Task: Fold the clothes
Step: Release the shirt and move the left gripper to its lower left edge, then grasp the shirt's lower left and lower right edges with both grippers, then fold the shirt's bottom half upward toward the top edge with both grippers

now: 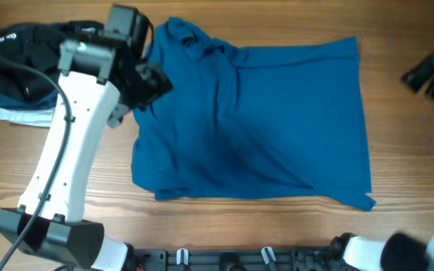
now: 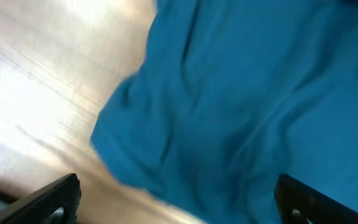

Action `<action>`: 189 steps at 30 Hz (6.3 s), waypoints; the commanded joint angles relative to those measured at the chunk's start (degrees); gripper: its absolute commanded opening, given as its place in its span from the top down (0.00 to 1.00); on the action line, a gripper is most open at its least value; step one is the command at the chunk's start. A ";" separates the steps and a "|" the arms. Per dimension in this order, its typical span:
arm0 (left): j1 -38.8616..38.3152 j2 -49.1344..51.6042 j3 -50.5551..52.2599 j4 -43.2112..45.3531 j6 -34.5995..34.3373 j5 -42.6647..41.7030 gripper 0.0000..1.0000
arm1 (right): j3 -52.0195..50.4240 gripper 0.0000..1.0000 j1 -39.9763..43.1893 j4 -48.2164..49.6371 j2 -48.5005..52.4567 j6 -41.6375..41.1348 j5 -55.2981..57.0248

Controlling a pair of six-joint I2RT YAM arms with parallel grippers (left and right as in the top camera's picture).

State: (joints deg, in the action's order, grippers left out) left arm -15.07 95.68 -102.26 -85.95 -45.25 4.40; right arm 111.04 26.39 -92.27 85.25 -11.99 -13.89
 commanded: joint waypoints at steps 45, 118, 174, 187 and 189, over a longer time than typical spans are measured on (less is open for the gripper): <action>-9.77 -1.97 41.59 28.13 -4.22 0.31 0.70 | -58.21 0.07 -0.35 36.28 -16.37 1.33 -8.26; -5.60 -15.23 35.63 32.44 -10.45 10.67 0.96 | -75.17 0.14 -2.40 39.08 -13.44 -10.64 -1.51; -5.70 -8.37 35.65 21.92 -10.47 7.13 0.96 | -50.97 0.96 -16.24 25.59 -7.56 -15.76 4.02; -9.94 -20.59 35.67 12.96 -10.49 9.09 0.96 | -51.10 0.96 -16.24 22.05 -17.70 -15.15 6.75; -9.94 -19.65 35.67 16.41 -10.49 11.87 0.96 | -51.15 0.95 -16.24 25.88 -15.02 -15.21 7.10</action>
State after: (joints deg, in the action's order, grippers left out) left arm -24.82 74.94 -66.11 -72.23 -56.23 11.92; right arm 59.35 10.52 -69.32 67.40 -27.75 -8.88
